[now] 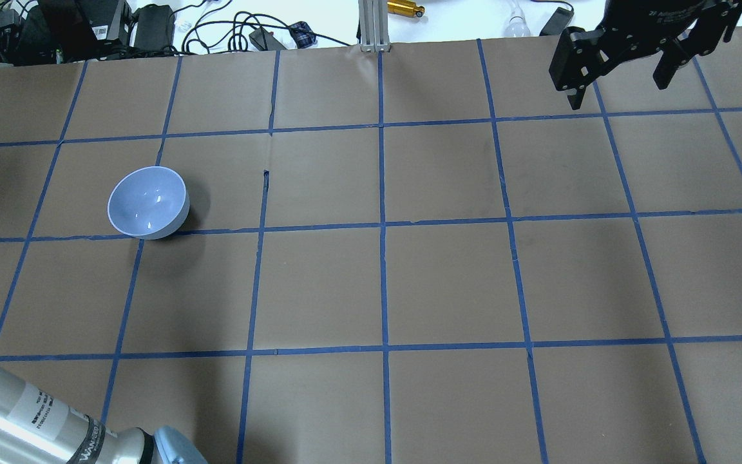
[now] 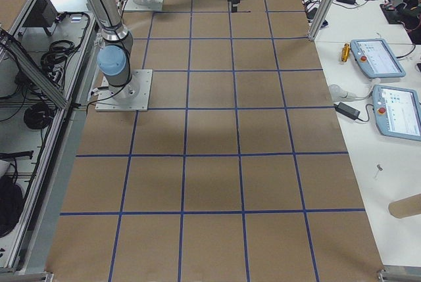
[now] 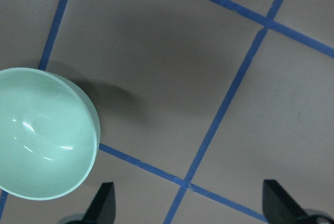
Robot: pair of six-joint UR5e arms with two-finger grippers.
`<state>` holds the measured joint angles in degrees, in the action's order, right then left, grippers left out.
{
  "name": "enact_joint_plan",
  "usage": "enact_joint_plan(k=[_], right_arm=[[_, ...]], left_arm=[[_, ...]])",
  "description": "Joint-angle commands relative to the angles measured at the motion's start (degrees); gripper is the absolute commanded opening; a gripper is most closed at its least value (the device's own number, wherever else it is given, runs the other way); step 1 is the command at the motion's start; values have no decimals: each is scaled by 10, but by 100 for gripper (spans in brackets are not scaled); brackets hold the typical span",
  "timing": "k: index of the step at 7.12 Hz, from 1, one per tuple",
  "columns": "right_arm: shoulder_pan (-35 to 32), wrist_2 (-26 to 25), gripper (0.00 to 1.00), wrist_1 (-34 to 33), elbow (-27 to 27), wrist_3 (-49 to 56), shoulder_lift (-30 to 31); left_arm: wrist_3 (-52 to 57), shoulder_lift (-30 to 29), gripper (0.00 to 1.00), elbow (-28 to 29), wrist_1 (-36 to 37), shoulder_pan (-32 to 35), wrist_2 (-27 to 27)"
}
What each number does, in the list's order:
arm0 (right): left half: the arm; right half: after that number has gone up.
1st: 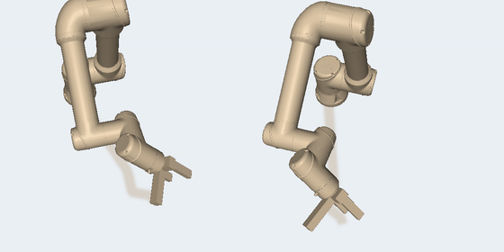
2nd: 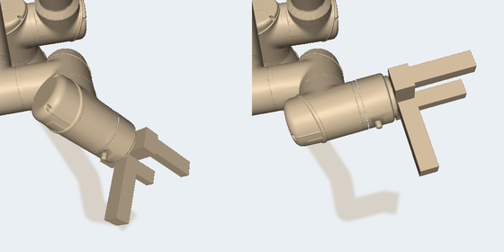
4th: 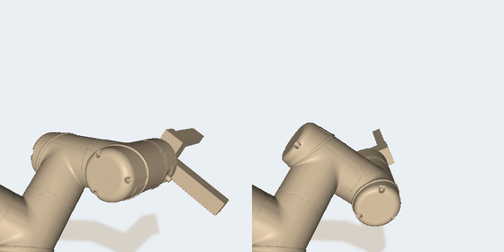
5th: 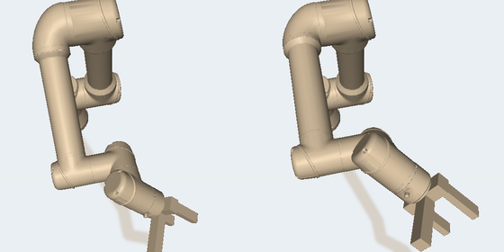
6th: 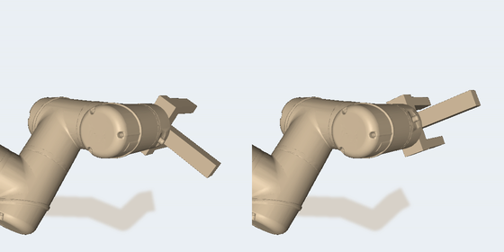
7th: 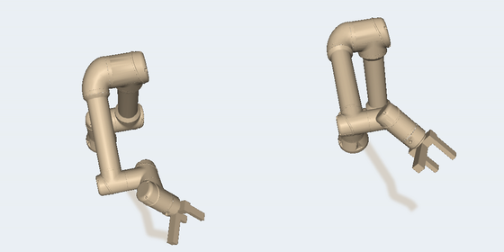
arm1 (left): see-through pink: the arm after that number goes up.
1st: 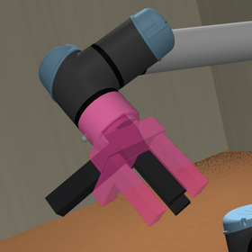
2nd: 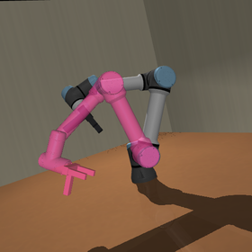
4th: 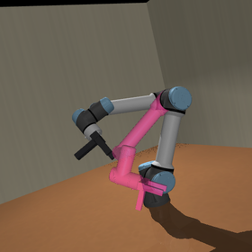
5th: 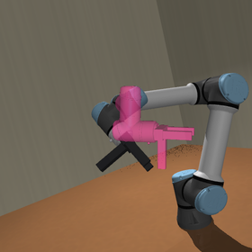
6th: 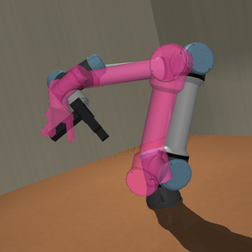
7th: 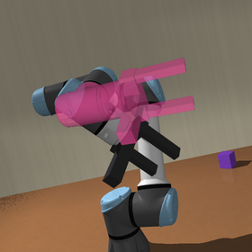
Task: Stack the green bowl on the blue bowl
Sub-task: 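Lower the left gripper onto the mint green bowl rim and grasp it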
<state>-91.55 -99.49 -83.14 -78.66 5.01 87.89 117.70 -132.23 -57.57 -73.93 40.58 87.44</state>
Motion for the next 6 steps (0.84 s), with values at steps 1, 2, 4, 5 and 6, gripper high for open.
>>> enact_joint_plan(k=[1,2,4,5,6], right_arm=[[0,0,100,0,0,0,0],[1,0,100,0,0,0,0],[0,0,100,0,0,0,0],[1,0,100,0,0,0,0],[0,0,100,0,0,0,0]], left_arm=[[43,-52,98,48,1,-1,-46],[49,-66,98,62,20,-1,-47],[64,-96,98,81,34,-1,-50],[67,-104,98,87,34,-1,-50],[86,-116,98,95,35,0,-49]])
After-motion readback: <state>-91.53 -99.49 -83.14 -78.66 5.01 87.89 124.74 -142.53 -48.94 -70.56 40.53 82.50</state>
